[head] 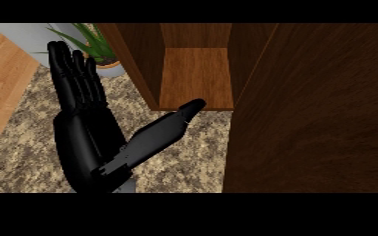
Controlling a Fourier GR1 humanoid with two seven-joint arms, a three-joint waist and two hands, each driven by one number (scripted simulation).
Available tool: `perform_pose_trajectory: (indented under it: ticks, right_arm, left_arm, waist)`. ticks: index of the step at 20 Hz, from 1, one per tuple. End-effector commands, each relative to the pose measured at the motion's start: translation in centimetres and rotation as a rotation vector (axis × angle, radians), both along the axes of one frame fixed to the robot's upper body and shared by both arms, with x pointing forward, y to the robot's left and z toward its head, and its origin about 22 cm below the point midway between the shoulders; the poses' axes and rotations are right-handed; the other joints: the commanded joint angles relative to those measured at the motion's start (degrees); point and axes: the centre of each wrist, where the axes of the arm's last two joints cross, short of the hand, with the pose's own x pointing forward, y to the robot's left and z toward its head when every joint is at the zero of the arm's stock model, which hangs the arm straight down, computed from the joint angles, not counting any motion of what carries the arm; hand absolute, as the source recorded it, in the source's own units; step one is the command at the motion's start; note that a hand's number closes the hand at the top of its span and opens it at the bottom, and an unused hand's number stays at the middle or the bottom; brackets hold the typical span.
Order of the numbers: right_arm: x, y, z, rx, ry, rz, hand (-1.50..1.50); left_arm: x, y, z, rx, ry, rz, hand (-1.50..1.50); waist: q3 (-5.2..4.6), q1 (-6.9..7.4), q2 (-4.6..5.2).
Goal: Pick up the wine, place it into the cabinet and close the cabinet
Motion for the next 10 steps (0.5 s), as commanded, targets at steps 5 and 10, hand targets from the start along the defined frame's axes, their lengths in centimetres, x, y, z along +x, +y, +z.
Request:
perform_pose_trajectory:
  ticks: [5, 10]
  right_arm:
    - [-2.4, 0.7, 2.5, 0.023, -0.031, 0.018, -1.5]
    - [-3.3, -0.5, 3.4, 0.007, -0.038, 0.011, -1.5]
  left_arm:
    - [-1.0, 1.8, 0.8, -0.003, 0.024, 0.073, -1.5]
    - [-3.1, 3.0, 1.1, -0.013, 0.038, 0.096, -1.5]
  waist:
    - [-0.06, 0.03, 0.11]
    - [-0.04, -0.04, 0.05]
